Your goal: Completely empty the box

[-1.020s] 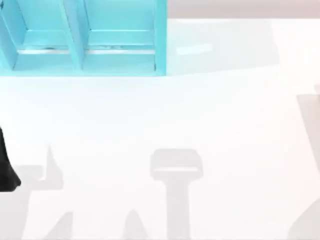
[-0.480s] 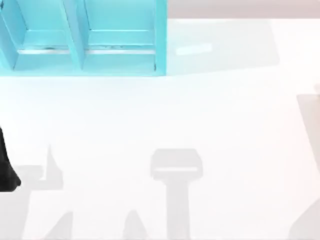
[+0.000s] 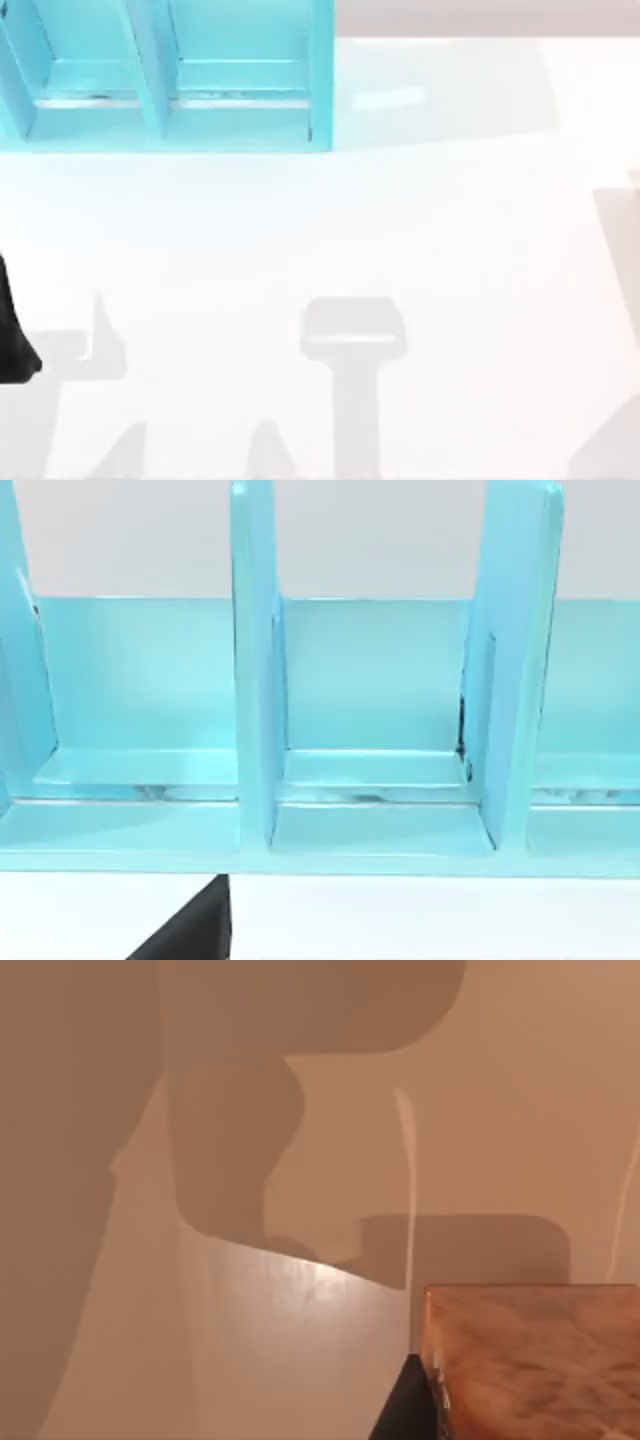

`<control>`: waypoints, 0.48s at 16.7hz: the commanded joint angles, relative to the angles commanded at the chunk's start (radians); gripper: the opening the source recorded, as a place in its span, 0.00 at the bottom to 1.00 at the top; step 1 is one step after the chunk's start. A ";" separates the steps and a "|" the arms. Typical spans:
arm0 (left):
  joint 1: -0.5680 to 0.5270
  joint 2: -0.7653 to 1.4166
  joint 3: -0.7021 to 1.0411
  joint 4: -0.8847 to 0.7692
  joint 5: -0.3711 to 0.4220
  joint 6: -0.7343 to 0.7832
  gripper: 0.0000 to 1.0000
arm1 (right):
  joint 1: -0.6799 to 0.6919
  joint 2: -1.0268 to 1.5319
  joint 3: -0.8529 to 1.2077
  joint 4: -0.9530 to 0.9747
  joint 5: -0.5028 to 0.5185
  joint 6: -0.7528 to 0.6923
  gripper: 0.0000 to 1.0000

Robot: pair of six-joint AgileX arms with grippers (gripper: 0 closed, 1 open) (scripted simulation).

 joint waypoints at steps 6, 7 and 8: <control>0.000 0.000 0.000 0.000 0.000 0.000 1.00 | 0.017 -0.087 0.184 -0.187 -0.049 0.005 0.00; 0.000 0.000 0.000 0.000 0.000 0.000 1.00 | 0.020 -0.097 0.221 -0.226 -0.053 0.005 0.00; 0.000 0.000 0.000 0.000 0.000 0.000 1.00 | 0.021 -0.107 0.256 -0.265 -0.053 0.005 0.00</control>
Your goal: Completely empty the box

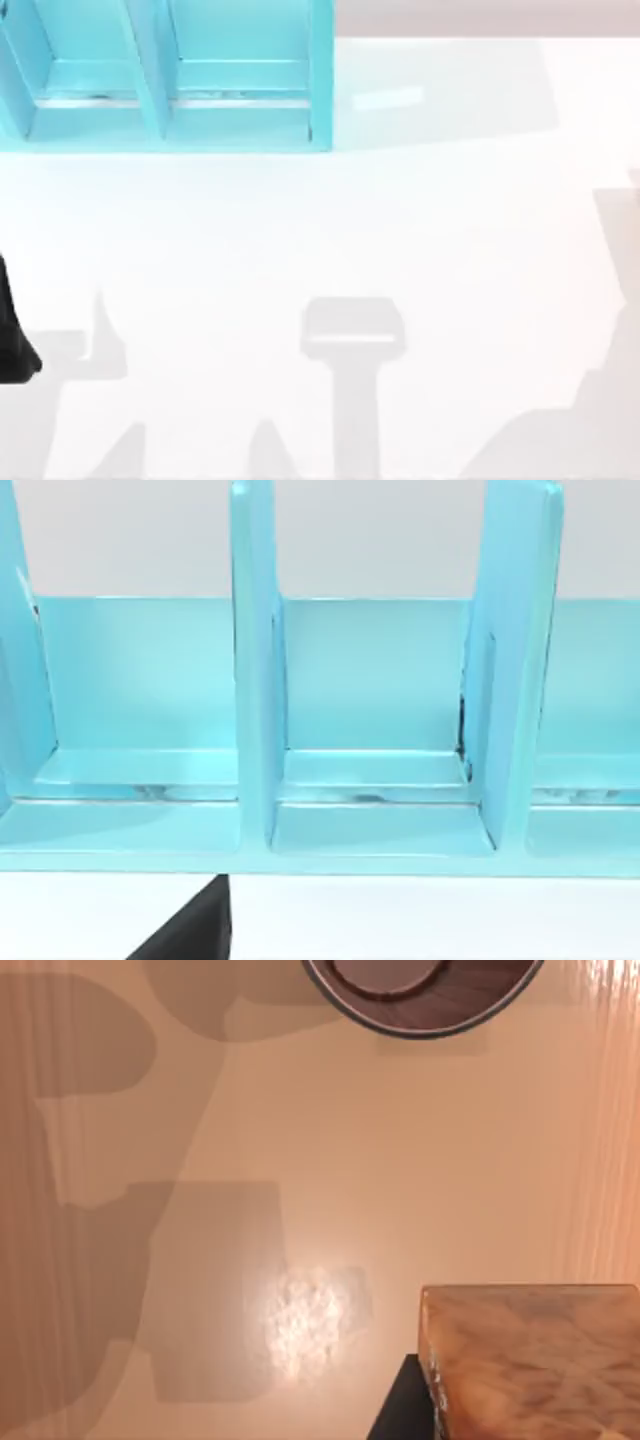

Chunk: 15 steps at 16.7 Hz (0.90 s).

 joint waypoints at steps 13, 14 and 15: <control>0.000 0.000 0.000 0.000 0.000 0.000 1.00 | -0.012 0.010 0.119 -0.219 0.060 0.003 0.00; 0.000 0.000 0.000 0.000 0.000 0.000 1.00 | 0.004 0.030 0.136 -0.225 0.061 0.025 0.00; 0.000 0.000 0.000 0.000 0.000 0.000 1.00 | 0.028 0.060 0.160 -0.234 0.062 0.057 0.00</control>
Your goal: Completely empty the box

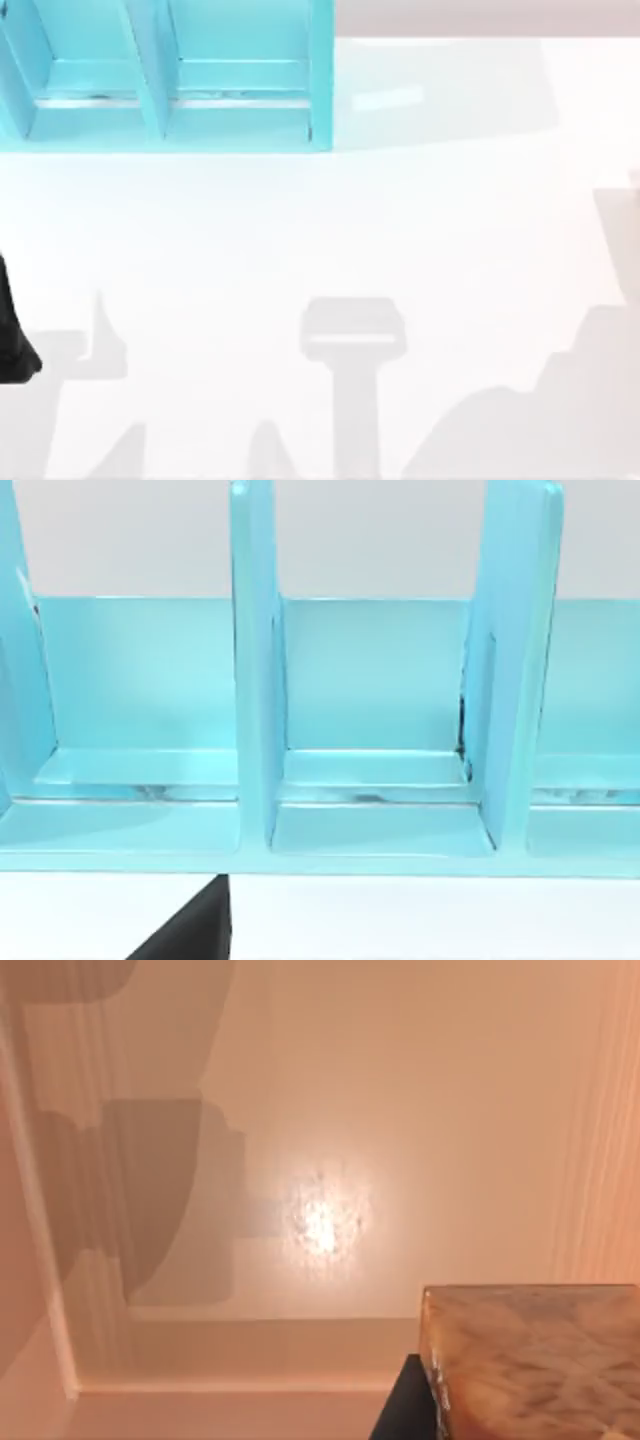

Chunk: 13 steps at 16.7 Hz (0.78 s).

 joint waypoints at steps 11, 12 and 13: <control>0.000 0.000 0.000 0.000 0.000 0.000 1.00 | 0.749 0.524 0.541 -0.050 0.024 0.769 0.00; 0.000 0.000 0.000 0.000 0.000 0.000 1.00 | 0.823 0.565 0.588 -0.043 0.024 0.835 0.00; 0.000 0.000 0.000 0.000 0.000 0.000 1.00 | 0.886 0.602 0.628 -0.034 0.022 0.893 0.00</control>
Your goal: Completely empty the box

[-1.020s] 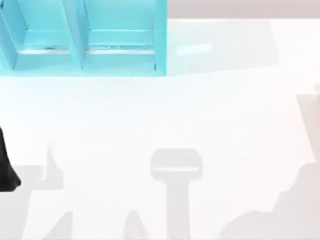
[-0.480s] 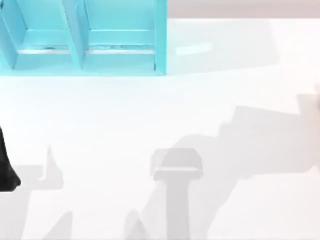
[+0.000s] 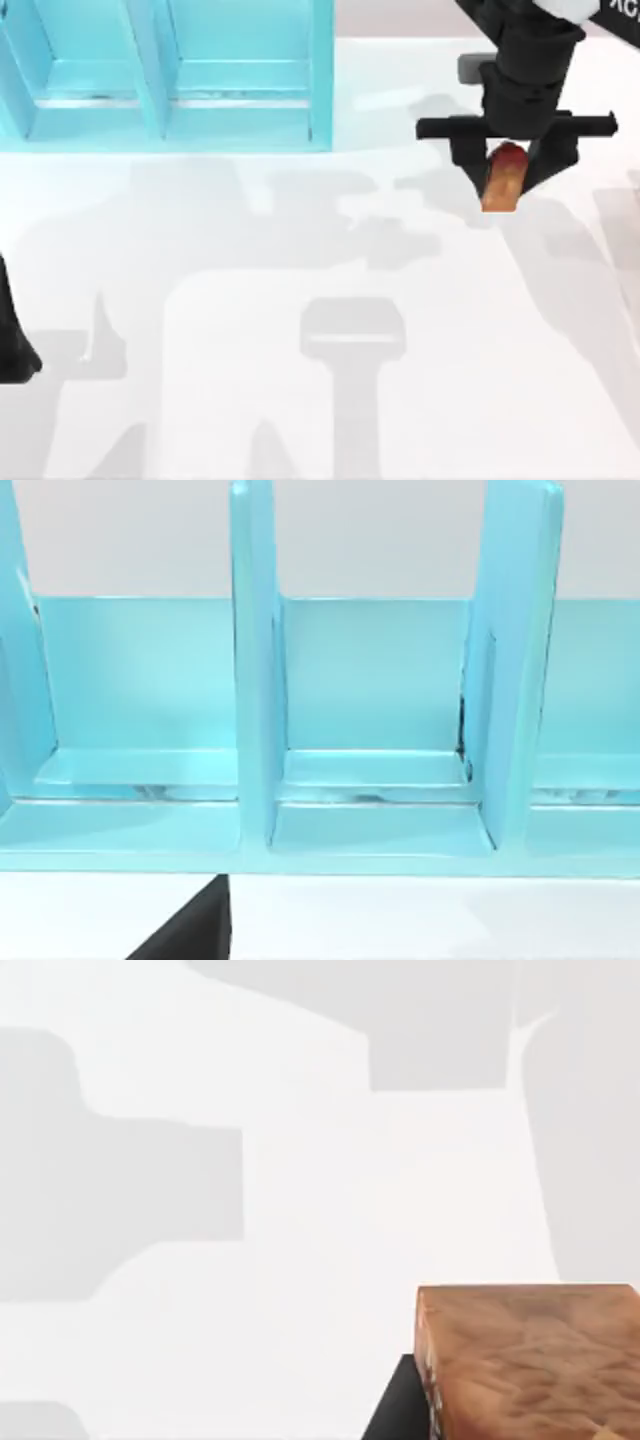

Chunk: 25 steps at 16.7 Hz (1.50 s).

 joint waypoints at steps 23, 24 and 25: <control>0.000 0.000 0.000 0.000 0.000 0.000 1.00 | 0.164 0.126 -0.040 0.201 -0.016 0.149 0.15; 0.000 0.000 0.000 0.000 0.000 0.000 1.00 | 0.164 0.126 -0.040 0.201 -0.016 0.149 0.23; 0.000 0.000 0.000 0.000 0.000 0.000 1.00 | 0.164 0.126 -0.040 0.201 -0.016 0.149 0.30</control>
